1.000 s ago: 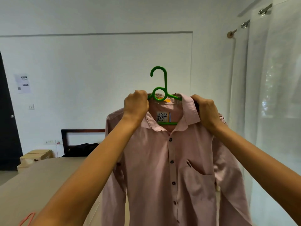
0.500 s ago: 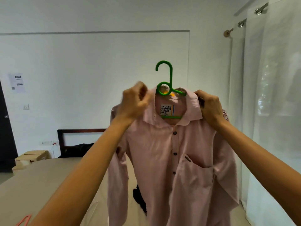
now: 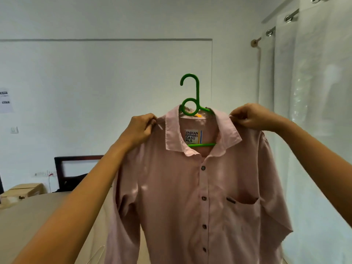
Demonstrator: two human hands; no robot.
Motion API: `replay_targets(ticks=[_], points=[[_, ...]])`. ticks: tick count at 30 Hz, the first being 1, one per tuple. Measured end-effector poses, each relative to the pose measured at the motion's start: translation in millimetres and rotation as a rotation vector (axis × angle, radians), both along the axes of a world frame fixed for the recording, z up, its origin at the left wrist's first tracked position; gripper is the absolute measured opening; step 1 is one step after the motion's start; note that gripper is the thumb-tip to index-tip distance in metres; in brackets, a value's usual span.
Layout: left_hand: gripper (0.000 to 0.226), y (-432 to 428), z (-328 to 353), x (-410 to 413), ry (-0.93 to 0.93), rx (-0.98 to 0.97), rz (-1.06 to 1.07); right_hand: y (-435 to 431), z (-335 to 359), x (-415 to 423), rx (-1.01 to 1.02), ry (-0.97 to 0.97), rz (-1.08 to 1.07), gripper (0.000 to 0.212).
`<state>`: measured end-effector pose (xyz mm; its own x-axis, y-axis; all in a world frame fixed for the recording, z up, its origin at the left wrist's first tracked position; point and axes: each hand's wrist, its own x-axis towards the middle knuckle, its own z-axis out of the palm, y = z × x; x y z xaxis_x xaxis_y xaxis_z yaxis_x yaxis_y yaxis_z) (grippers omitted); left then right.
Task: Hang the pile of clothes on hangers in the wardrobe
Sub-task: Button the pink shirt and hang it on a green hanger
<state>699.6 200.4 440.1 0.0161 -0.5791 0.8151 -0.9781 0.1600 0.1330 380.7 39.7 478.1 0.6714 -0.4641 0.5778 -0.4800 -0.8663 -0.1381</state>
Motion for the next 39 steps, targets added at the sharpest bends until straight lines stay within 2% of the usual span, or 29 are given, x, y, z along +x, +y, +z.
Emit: replay_targets(ticks=[2, 7, 10, 12, 14, 16, 18, 19, 23, 26, 28, 31, 34, 37, 39], points=[[0.018, -7.4, -3.0, -4.9, -0.002, -0.004, 0.009, 0.3, -4.7, 1.2, -0.104, -0.127, -0.062, 0.011], [0.020, -27.8, -8.6, -13.0, 0.044, -0.066, 0.090, -3.1, -34.5, 11.3, -0.122, -0.553, -0.076, 0.010], [0.023, -37.0, -12.5, -19.3, 0.077, -0.104, 0.133, -4.1, -51.5, 19.5, -0.240, -0.706, -0.036, 0.007], [0.023, -39.7, -15.9, -20.2, 0.086, -0.135, 0.141, -5.9, -53.8, 20.3, -0.242, -0.696, 0.057, 0.004], [0.022, -40.0, -20.1, -18.5, 0.090, -0.167, 0.115, -7.4, -44.4, 12.5, -0.053, -0.593, 0.118, 0.008], [0.020, -39.1, -23.3, -16.8, 0.082, -0.187, 0.080, -11.5, -28.7, 0.6, 0.140, -0.376, 0.063, 0.011], [0.018, -38.0, -23.3, -13.1, 0.068, -0.180, 0.042, -18.0, -18.4, -8.8, 0.128, -0.117, 0.002, 0.009], [0.017, -37.2, -21.7, -9.8, 0.055, -0.169, 0.008, -21.2, -15.6, -11.0, 0.061, -0.069, -0.019, 0.011], [0.019, -30.9, -12.4, 13.1, 0.007, -0.026, -0.202, -22.0, -13.9, -9.6, -0.046, -0.291, -0.002, 0.017], [0.018, -31.1, -9.5, 26.7, 0.004, 0.133, -0.190, -16.2, -17.9, -4.4, -0.235, -0.397, -0.046, 0.022], [0.025, -32.6, -11.0, 28.3, 0.096, 0.196, -0.188, -12.0, -23.3, -0.3, -0.385, -0.432, -0.089, 0.023], [0.037, -34.4, -14.5, 20.1, 0.255, 0.198, -0.277, -11.5, -27.5, 0.7, -0.492, -0.446, -0.139, 0.022], [0.022, -45.0, -18.1, 10.2, 0.180, 0.197, -0.212, -11.8, -26.7, -3.2, -0.527, -0.457, -0.183, 0.023], [0.003, -61.7, -20.5, 5.6, 0.062, 0.104, -0.159, -11.5, -28.2, -9.5, -0.521, -0.439, -0.240, 0.026], [0.015, -69.0, -23.3, 1.0, 0.066, 0.027, -0.135, -7.9, -29.6, -16.8, -0.433, -0.404, -0.297, 0.022]])
